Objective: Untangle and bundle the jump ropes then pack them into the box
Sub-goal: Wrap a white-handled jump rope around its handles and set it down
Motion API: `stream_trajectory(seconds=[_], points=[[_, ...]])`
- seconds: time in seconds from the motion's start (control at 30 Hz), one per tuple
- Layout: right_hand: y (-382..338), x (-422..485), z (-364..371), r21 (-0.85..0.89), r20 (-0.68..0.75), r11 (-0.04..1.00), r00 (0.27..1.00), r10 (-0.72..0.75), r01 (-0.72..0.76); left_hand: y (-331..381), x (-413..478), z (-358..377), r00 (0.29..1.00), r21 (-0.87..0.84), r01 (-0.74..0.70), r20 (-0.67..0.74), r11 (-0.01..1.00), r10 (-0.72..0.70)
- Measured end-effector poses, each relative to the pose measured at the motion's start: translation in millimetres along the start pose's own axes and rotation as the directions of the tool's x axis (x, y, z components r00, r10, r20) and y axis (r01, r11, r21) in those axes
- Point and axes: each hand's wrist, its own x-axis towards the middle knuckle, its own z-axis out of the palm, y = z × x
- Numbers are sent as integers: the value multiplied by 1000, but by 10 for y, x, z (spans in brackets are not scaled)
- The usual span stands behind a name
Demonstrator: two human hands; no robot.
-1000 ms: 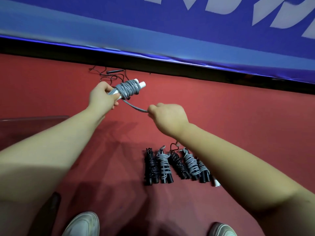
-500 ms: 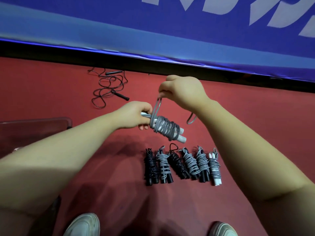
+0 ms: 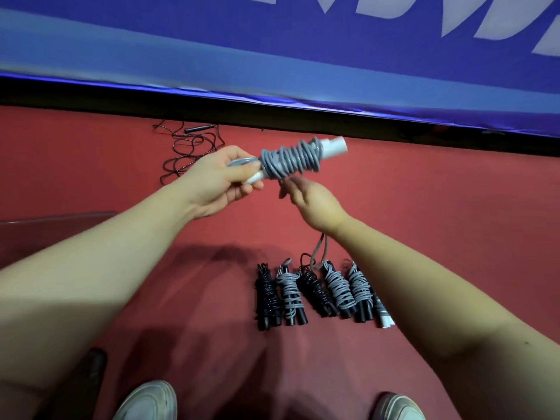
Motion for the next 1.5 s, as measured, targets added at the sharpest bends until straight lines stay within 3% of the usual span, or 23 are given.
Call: stream_trajectory(seconds=[0.07, 0.17, 0.3, 0.47, 0.53, 0.6, 0.67, 0.73, 0.83, 0.93, 1.0, 1.07, 1.1, 1.23, 1.33, 1.5], points=[[-100, -5, 76, -25, 28, 999, 999, -35, 36, -29, 78, -2, 993, -121, -6, -115, 993, -8], [-242, 11, 106, -148, 169, 988, 986, -11, 37, -85, 185, -68, 979, -92, -20, -204, 996, 1], [-493, 9, -37, -461, 234, 877, 972, -24, 133, -183, 212, -172, 949, 145, -15, -311, 989, 60], [-687, 59, -331, -666, 209, 623, 904, -374, 412, -263, 87, -145, 972, 533, -40, -175, 845, 156], [-649, 91, -402, -622, 191, 666, 904, -383, 413, -242, 70, -108, 984, 591, -62, -97, 804, 147], [-539, 120, -402, -544, 231, 773, 944, -237, 328, -212, 71, -89, 991, 602, -64, -52, 796, 119], [-430, 122, -380, -336, 263, 922, 959, -103, 191, -181, 66, -82, 995, 598, -64, -24, 799, 97], [-341, 91, -325, -83, 258, 995, 966, -25, 48, -149, 70, -98, 995, 615, -76, -1, 785, 96], [-284, 23, -239, 41, 172, 999, 985, -3, -4, -94, 83, -123, 992, 591, -113, 25, 798, 122], [-317, 17, -140, 134, -35, 991, 999, 10, -5, -40, 109, -72, 984, 466, -151, -11, 872, 176], [-353, 72, -92, 202, -176, 978, 980, 96, -59, -26, 141, -17, 975, 258, -170, -92, 951, 200], [-410, 139, -80, 307, -274, 942, 935, 225, -136, -30, 165, 21, 977, 11, -146, -156, 989, 146], [-437, 169, -80, 364, -298, 916, 910, 288, -171, -56, 161, 41, 985, -32, -97, -146, 995, 91], [-526, 245, -48, 436, -316, 871, 868, 384, -227, -195, 53, 169, 980, 244, 131, 113, 961, -162], [-542, 241, -57, 440, -290, 868, 879, 378, -228, -197, 71, 191, 988, 346, 104, 71, 932, -136], [-545, 221, -181, 402, -224, 892, 922, 317, -209, -204, 45, 179, 997, 220, 65, 22, 973, -71]])
